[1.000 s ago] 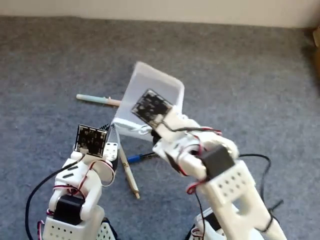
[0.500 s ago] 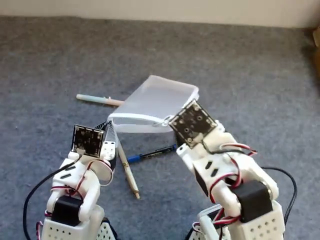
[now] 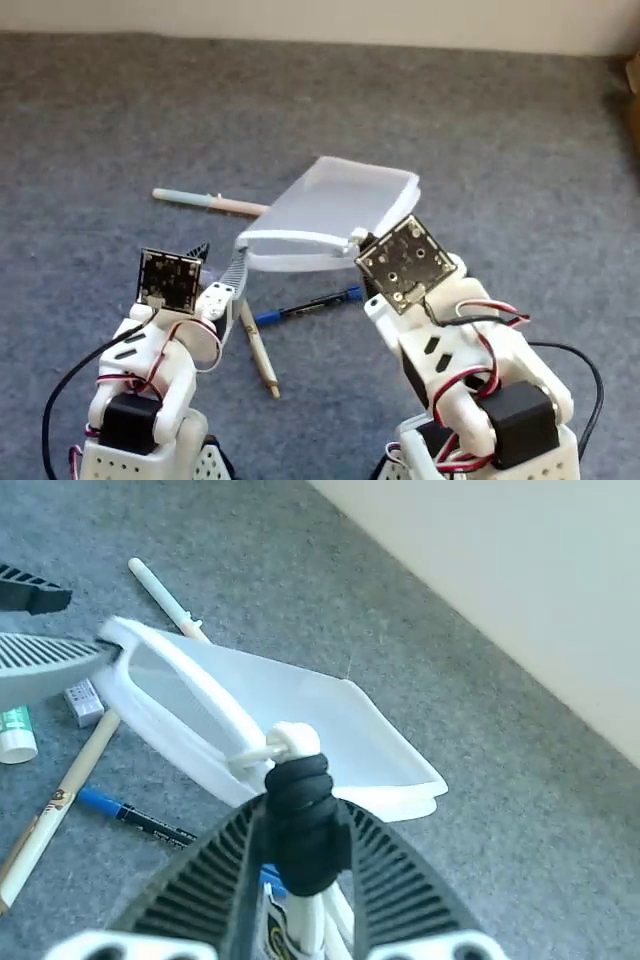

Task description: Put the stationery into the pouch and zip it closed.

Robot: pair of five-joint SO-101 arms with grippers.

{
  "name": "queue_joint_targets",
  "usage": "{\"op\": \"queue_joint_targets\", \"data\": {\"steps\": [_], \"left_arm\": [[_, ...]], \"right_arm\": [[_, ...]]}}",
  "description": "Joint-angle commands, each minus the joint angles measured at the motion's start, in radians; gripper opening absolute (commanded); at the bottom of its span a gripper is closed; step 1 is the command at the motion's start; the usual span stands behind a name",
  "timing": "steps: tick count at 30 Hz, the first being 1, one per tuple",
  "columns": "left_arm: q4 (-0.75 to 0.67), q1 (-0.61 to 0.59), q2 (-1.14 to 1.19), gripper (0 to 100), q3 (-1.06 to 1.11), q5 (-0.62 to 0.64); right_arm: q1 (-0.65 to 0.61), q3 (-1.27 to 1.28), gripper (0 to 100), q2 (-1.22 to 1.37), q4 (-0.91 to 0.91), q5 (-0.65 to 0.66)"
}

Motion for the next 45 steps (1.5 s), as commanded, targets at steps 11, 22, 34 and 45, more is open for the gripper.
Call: {"op": "queue_joint_targets", "data": {"steps": [11, 22, 34, 45], "left_arm": [[0.018, -0.019, -0.007, 24, -0.025, 0.021], [0.018, -0.01, -0.005, 24, -0.007, 0.021], [0.02, 0.124, -0.005, 18, 0.033, -0.104], [0.023, 0.162, -0.005, 7, 0.027, -0.18]], "right_arm": [[-0.162, -0.025, 0.6, -0.024, 0.127, 0.061], [-0.26, -0.025, 0.6, -0.024, 0.249, 0.137], [-0.306, -0.027, 0.6, -0.168, 0.285, 0.147], [-0.308, -0.019, 0.6, -0.168, 0.278, 0.15]]}}
